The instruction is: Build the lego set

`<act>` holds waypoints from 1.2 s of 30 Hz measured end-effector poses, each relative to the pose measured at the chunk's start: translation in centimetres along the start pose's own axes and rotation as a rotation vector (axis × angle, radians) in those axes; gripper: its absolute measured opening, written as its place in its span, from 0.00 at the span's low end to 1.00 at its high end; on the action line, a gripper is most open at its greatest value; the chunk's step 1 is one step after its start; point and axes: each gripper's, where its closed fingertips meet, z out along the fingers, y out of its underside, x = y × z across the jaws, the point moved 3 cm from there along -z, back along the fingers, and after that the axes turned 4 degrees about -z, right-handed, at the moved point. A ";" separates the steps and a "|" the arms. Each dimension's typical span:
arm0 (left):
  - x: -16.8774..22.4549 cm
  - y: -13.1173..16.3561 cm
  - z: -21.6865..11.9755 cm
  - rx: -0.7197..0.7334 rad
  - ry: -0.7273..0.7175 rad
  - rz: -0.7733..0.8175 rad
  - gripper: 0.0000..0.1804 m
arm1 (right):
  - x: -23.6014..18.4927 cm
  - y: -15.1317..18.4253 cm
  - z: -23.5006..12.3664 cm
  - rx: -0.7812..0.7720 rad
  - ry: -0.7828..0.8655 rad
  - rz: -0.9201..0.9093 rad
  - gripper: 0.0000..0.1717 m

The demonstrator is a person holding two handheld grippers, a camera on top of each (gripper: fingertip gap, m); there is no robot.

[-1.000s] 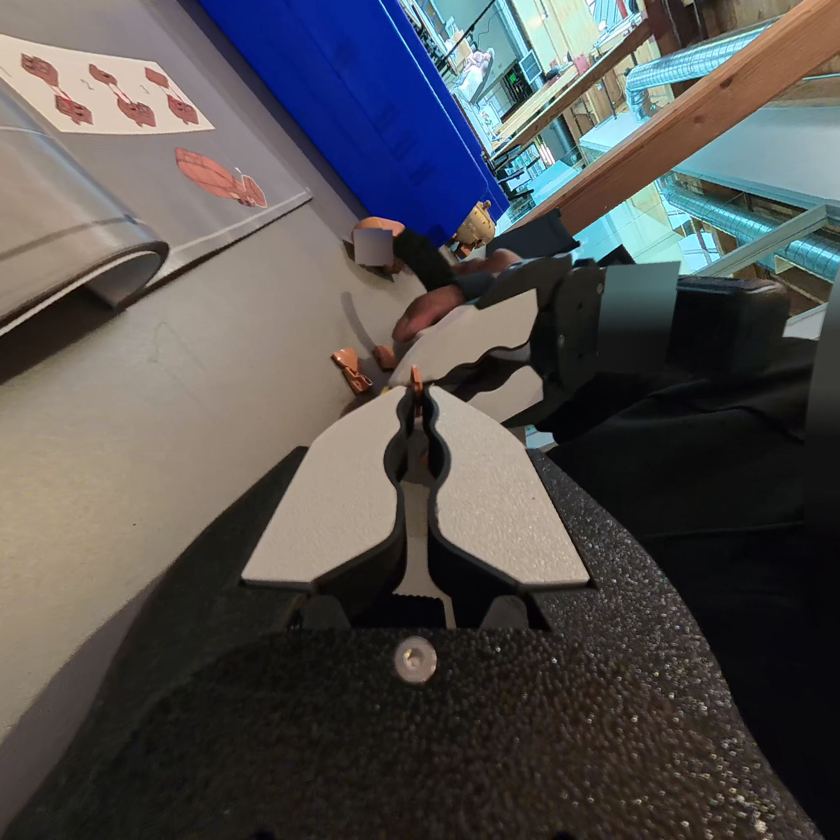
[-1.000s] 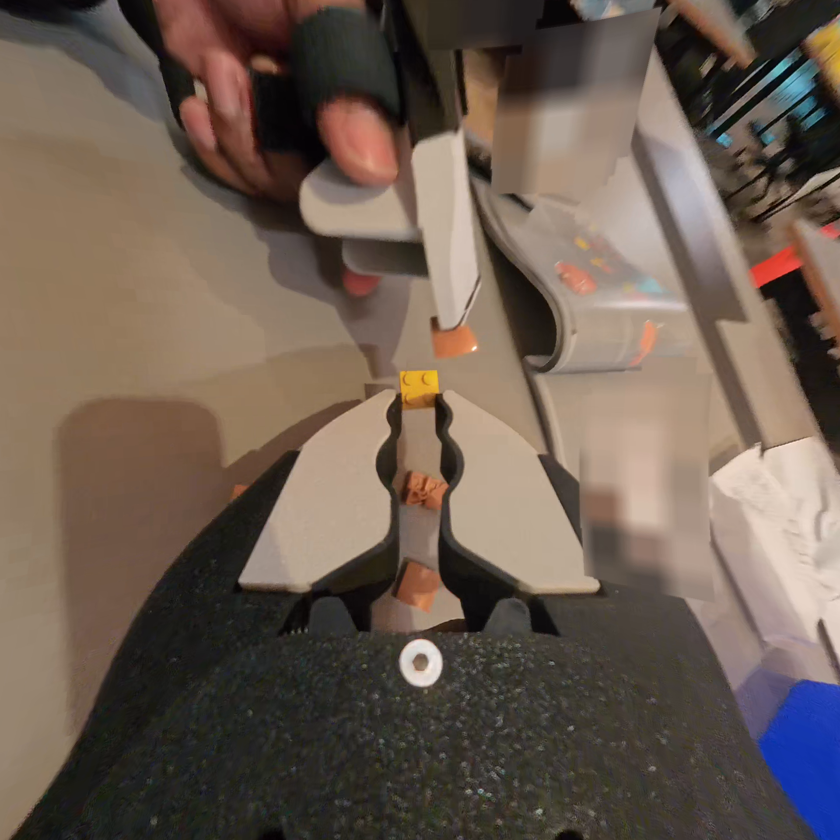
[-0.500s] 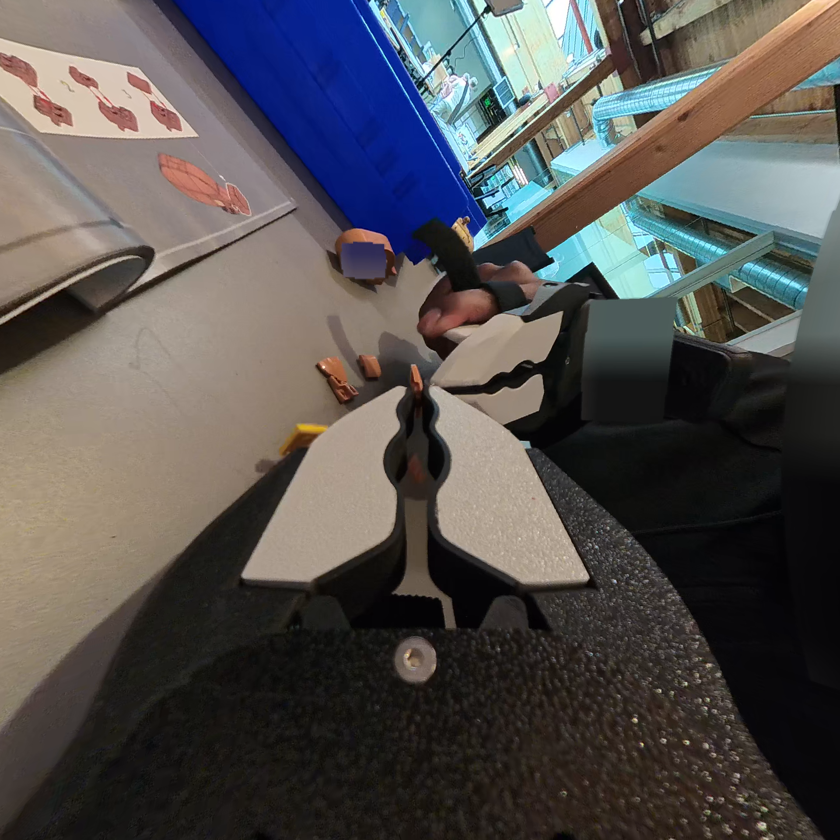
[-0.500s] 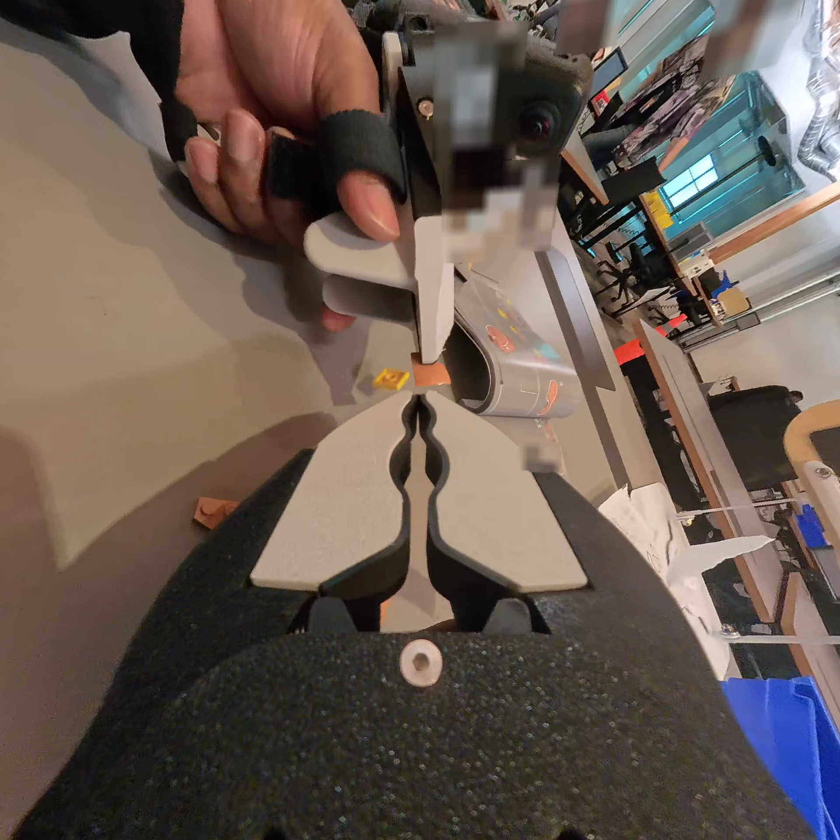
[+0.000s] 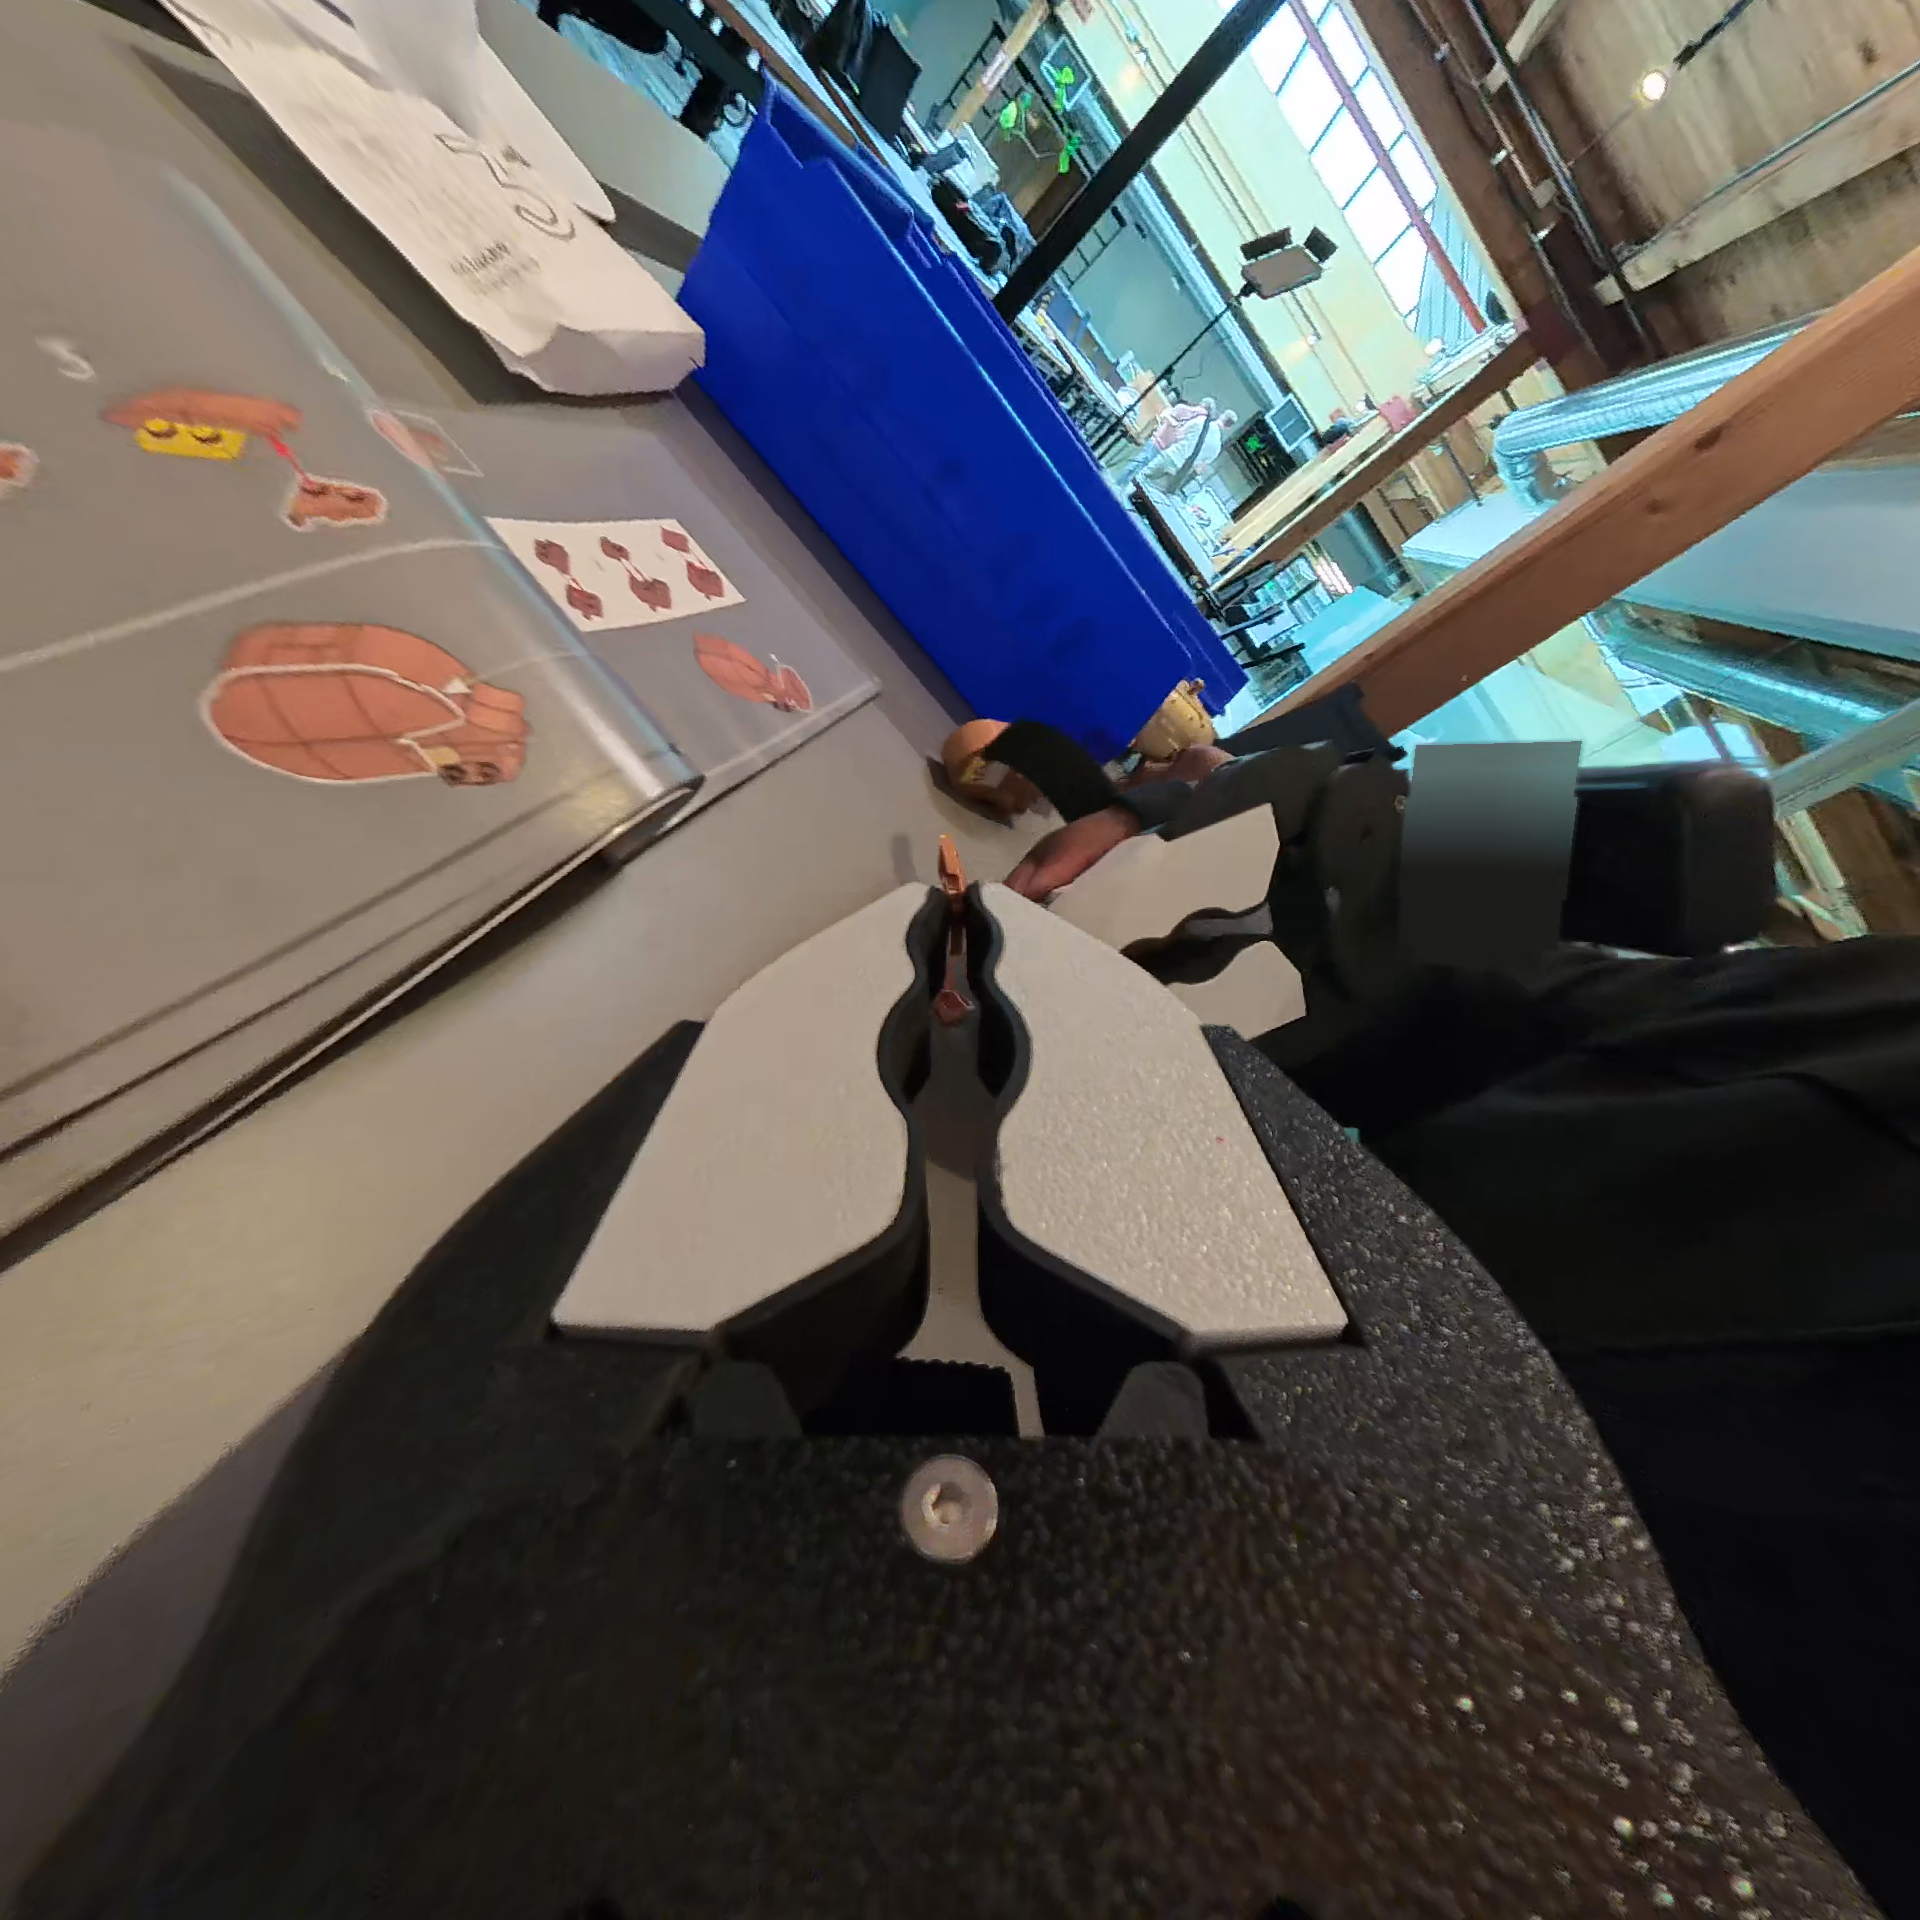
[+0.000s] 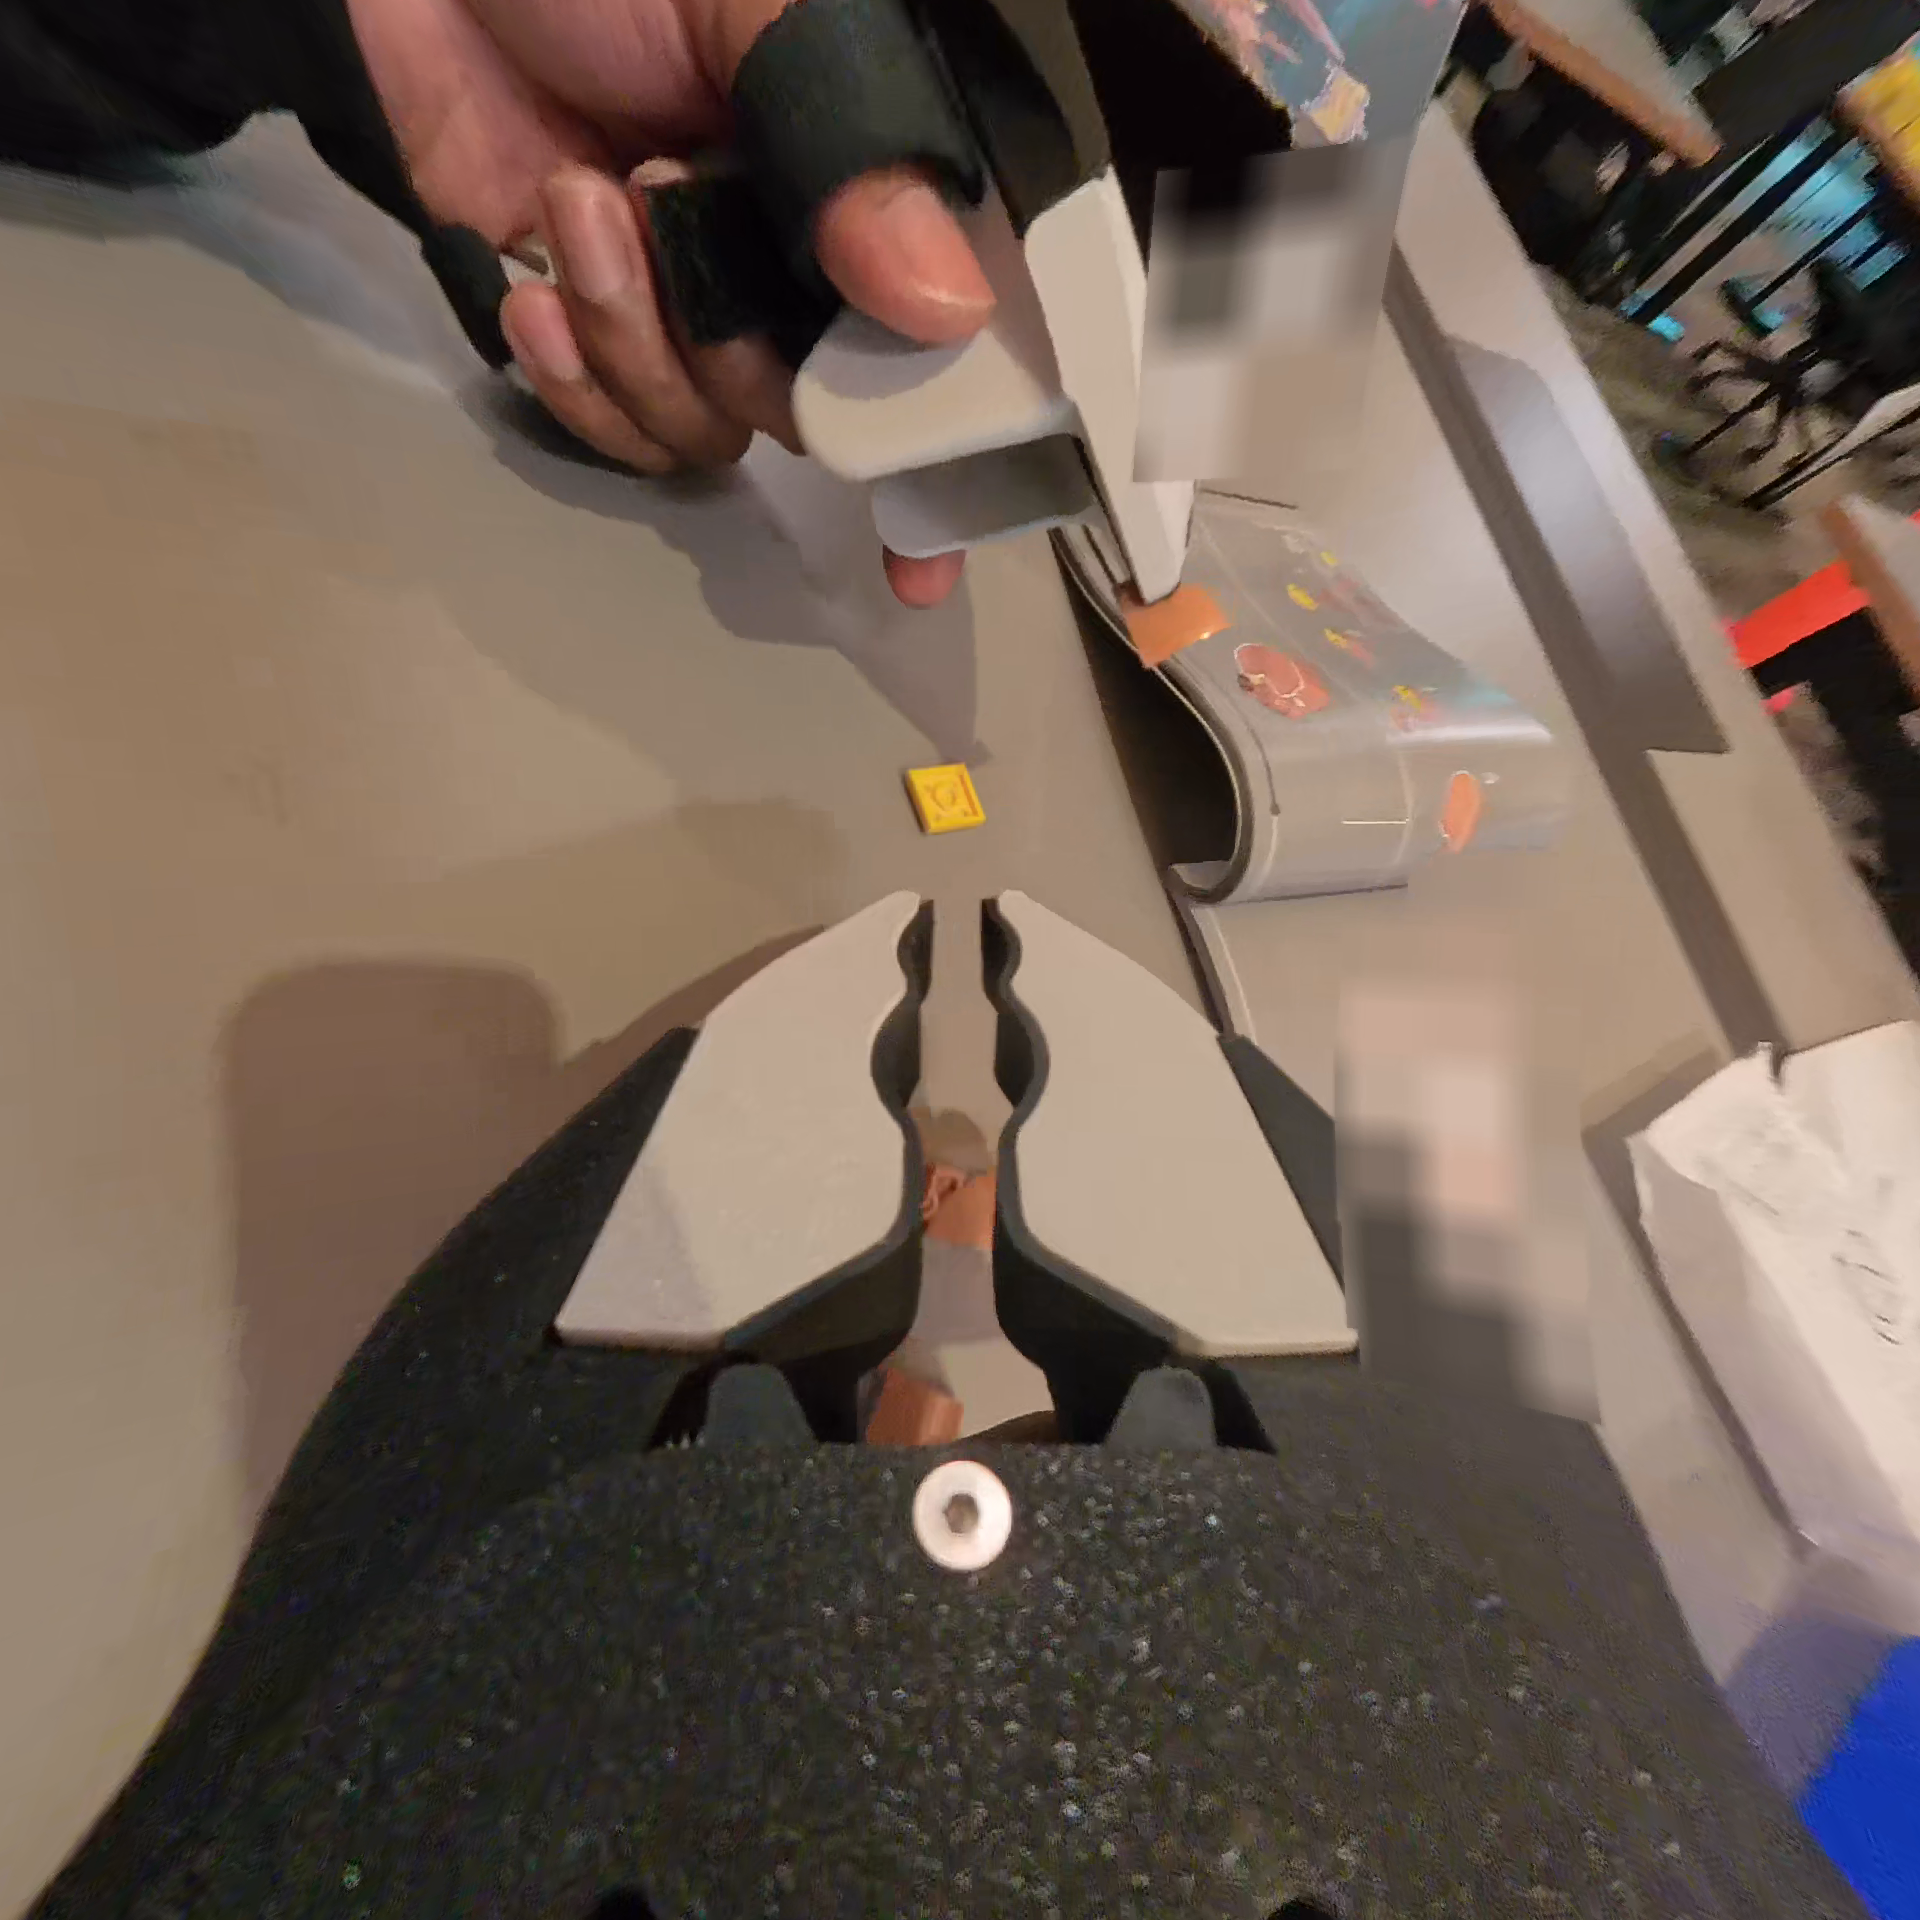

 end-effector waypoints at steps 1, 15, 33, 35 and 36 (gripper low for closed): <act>-0.1 -0.1 0.0 0.008 -0.006 0.011 0.02 | 0.2 -0.1 0.6 -0.018 -0.024 0.016 0.06; -1.2 -0.9 -0.8 0.038 -0.016 0.064 0.02 | 0.8 0.1 6.6 -0.231 -0.159 0.086 0.07; 1.3 -1.7 -1.1 0.121 0.159 0.207 0.02 | 4.6 -2.3 1.4 0.279 -0.325 0.606 0.01; 2.0 -1.5 -1.1 0.117 0.224 0.215 0.02 | 4.8 -3.6 0.3 0.422 -0.428 0.701 0.00; 2.5 -1.5 -1.2 0.133 0.269 0.221 0.02 | 5.0 -4.2 -0.4 0.497 -0.486 0.743 0.00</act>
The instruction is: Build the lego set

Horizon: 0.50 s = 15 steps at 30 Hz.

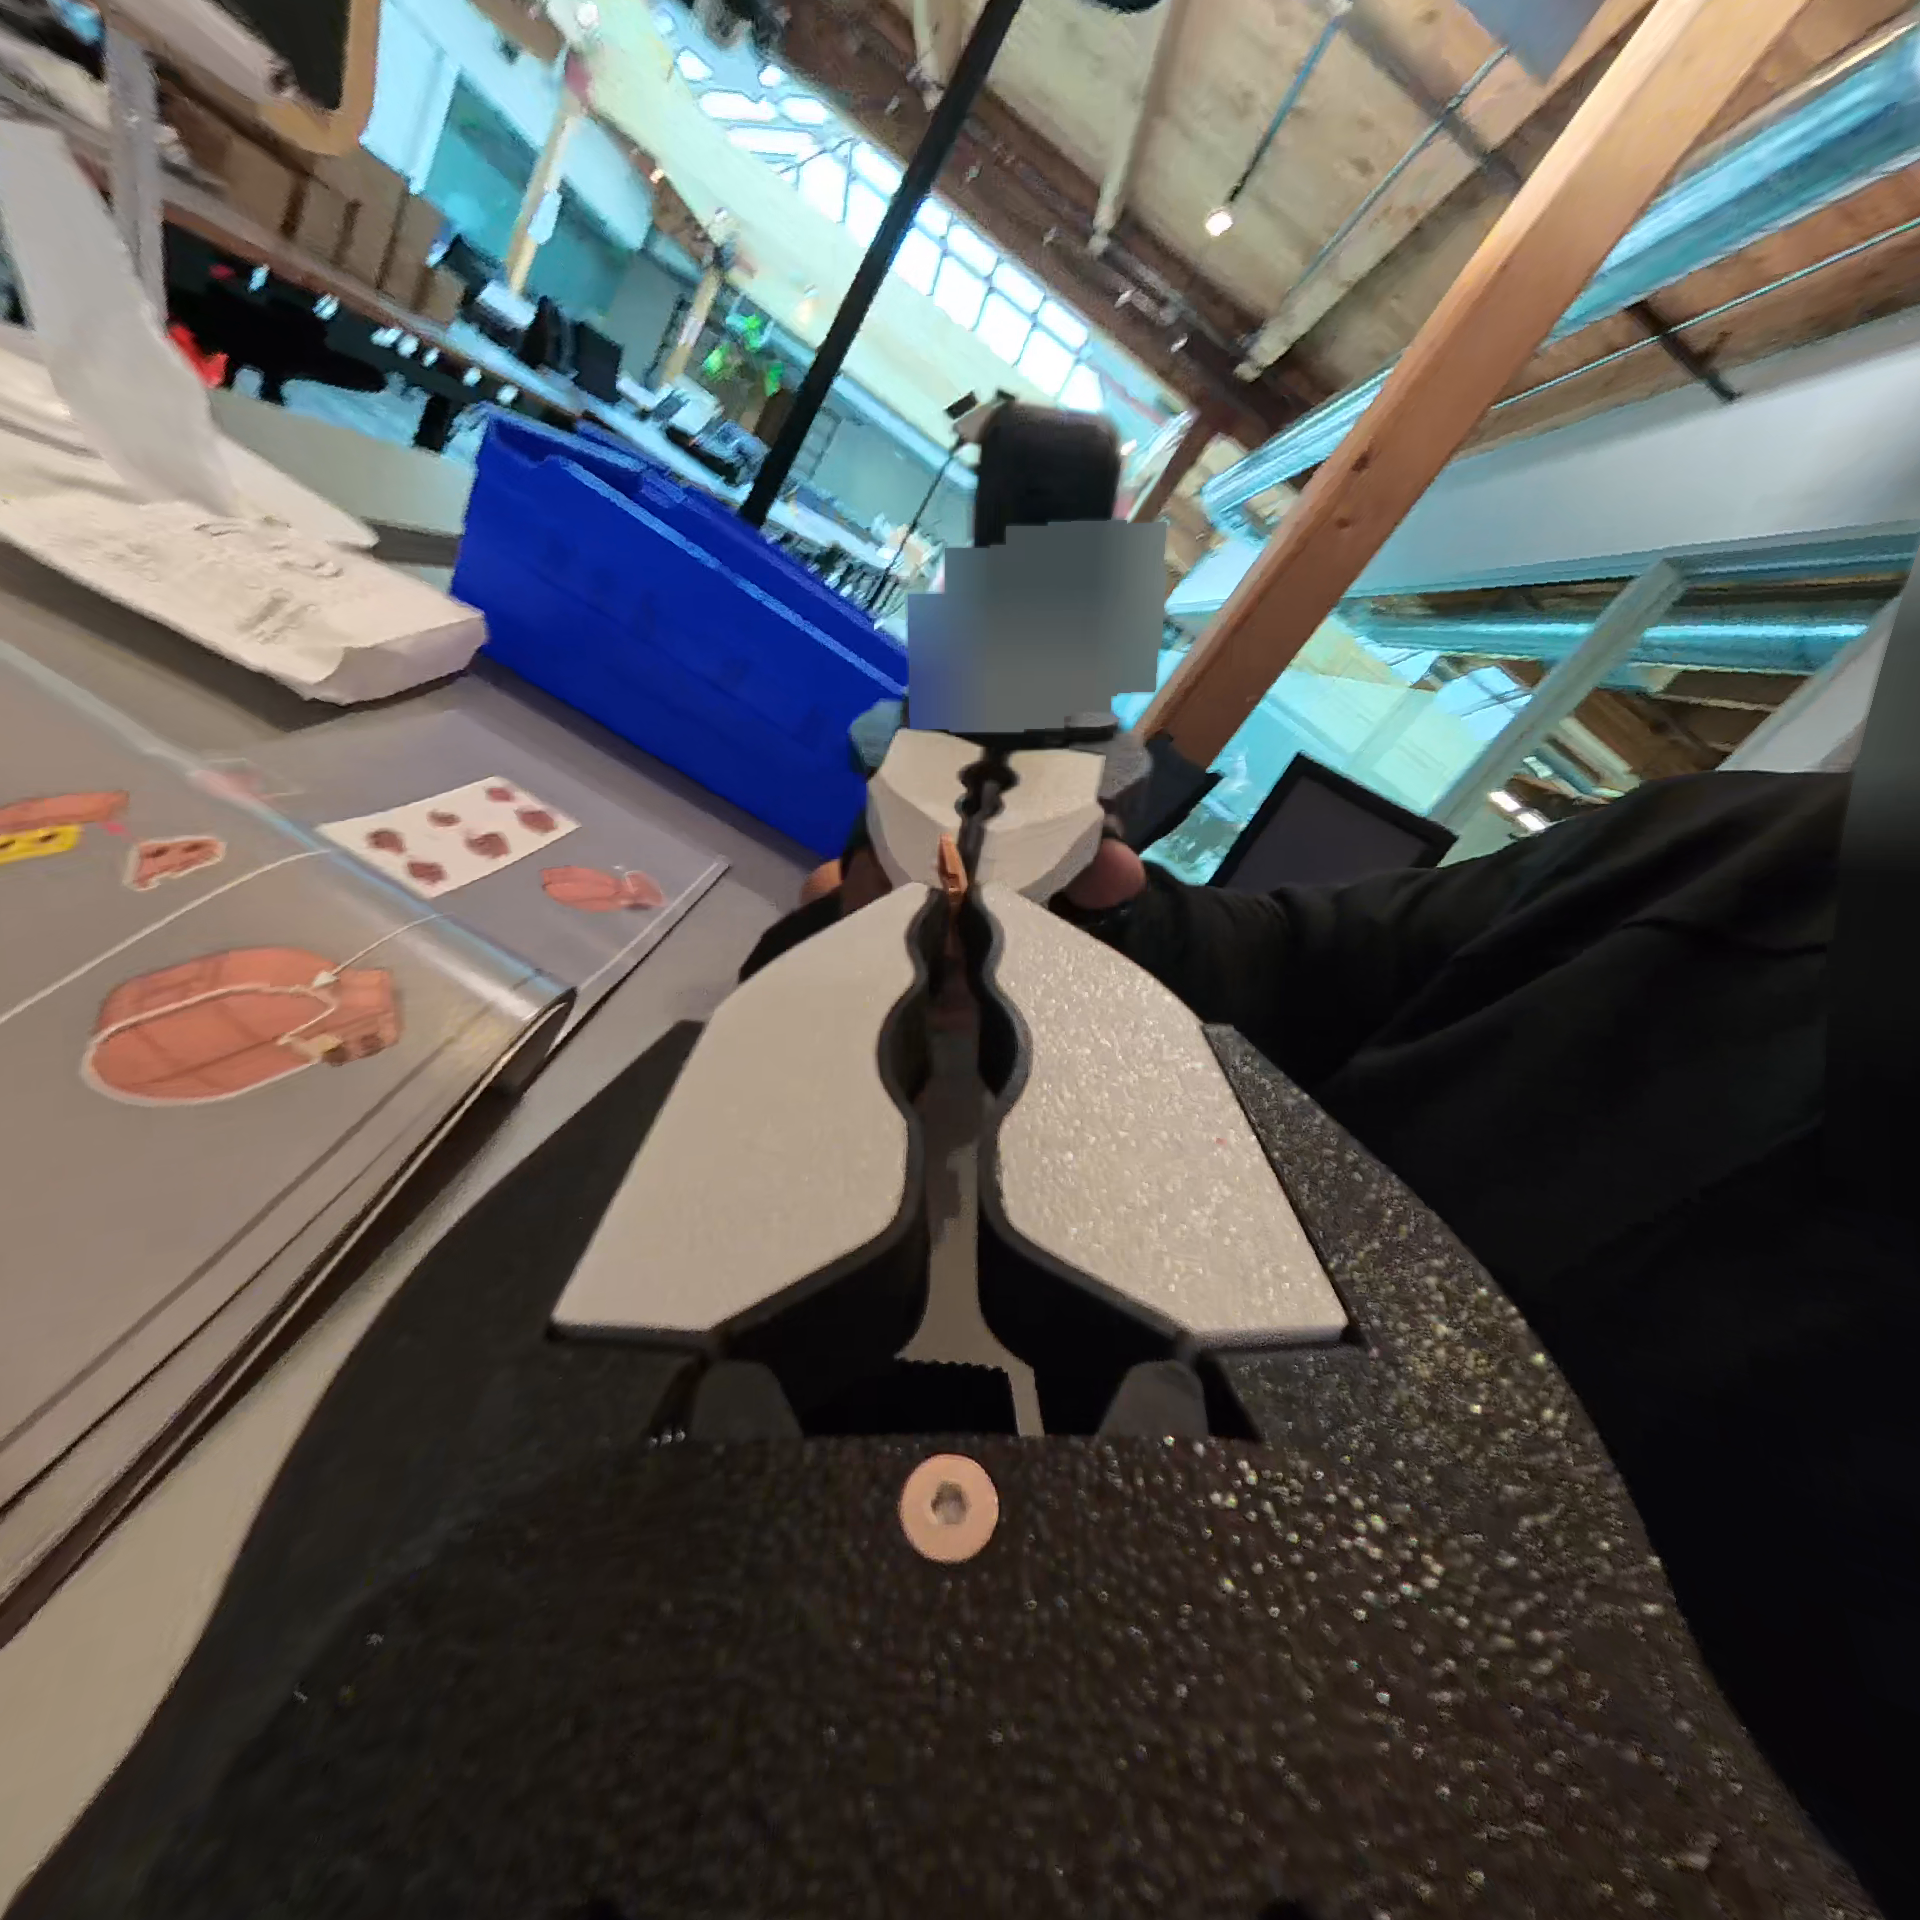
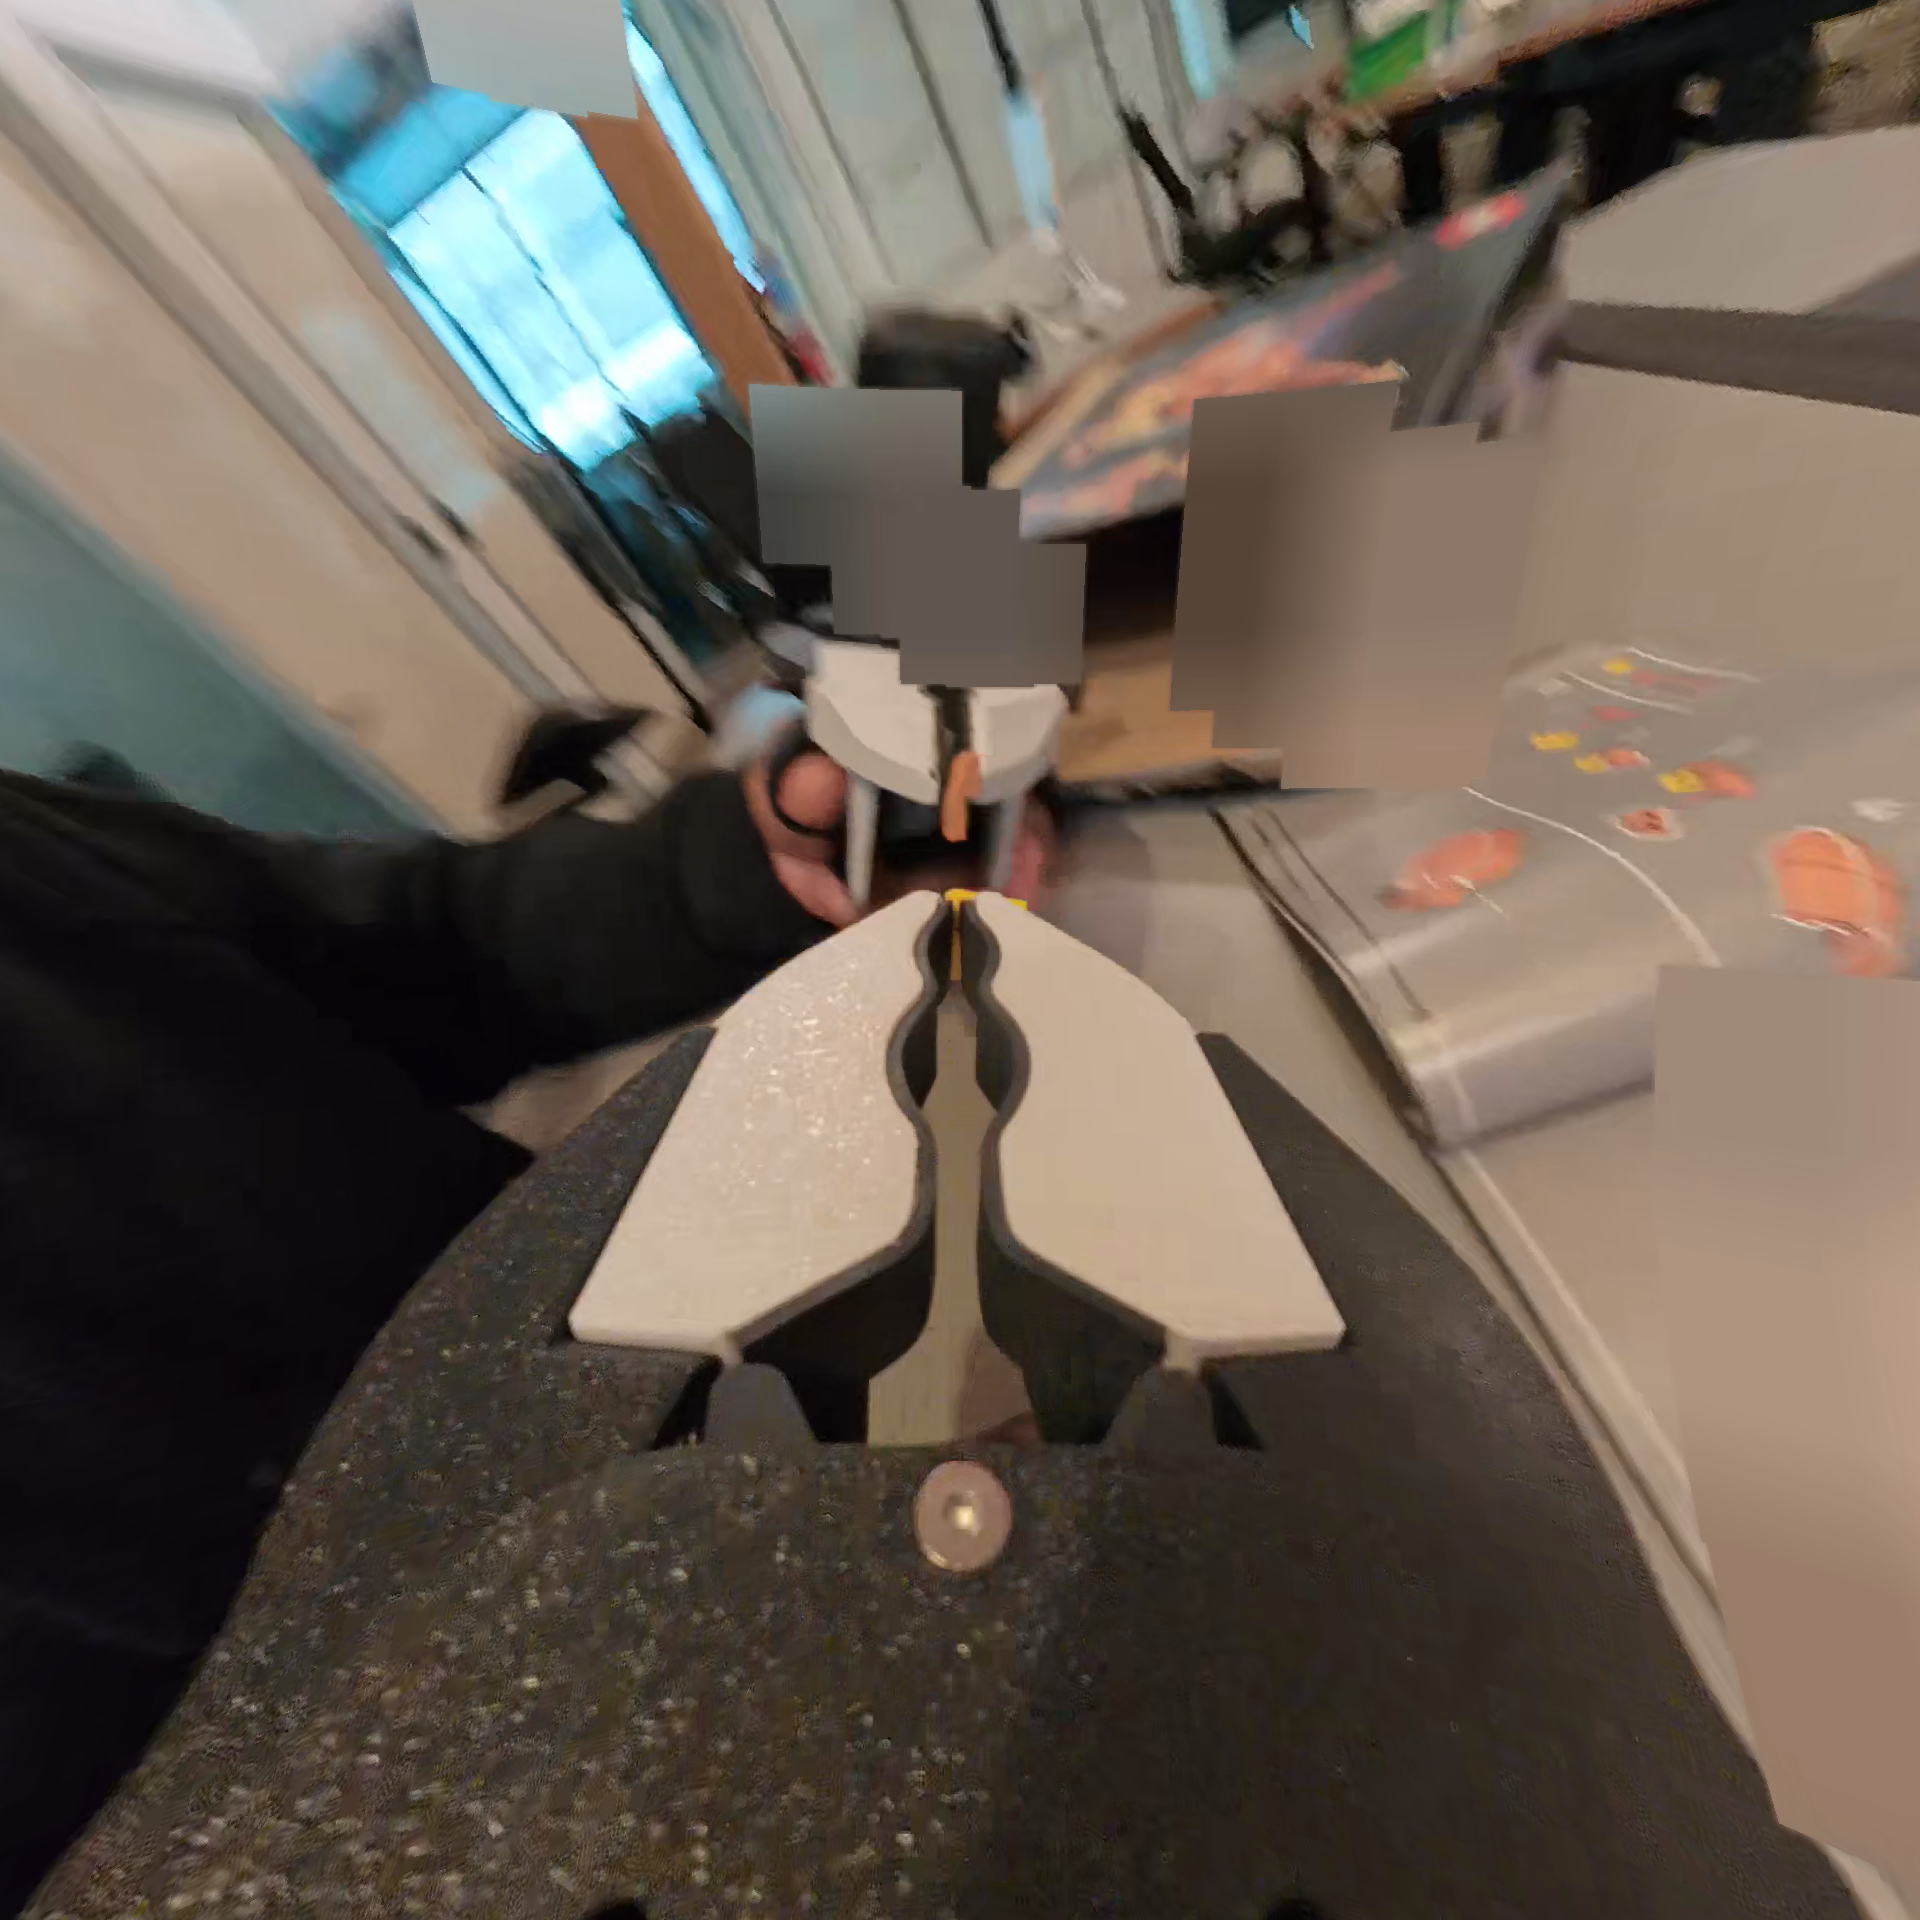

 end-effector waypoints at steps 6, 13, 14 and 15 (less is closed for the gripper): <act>1.7 -0.7 -0.1 0.095 0.172 0.007 0.01 | -1.7 -2.2 -1.2 0.203 -0.235 0.147 0.00; 0.9 -0.3 0.0 0.027 0.042 0.101 0.02 | -0.2 3.9 0.3 -0.306 -0.019 0.123 0.00; 0.8 -0.3 0.0 0.021 0.032 0.102 0.01 | -0.4 5.2 0.3 -0.389 -0.008 0.139 0.01; 0.6 -0.2 0.1 0.010 0.020 0.097 0.01 | -0.8 5.9 0.4 -0.429 -0.018 0.145 0.01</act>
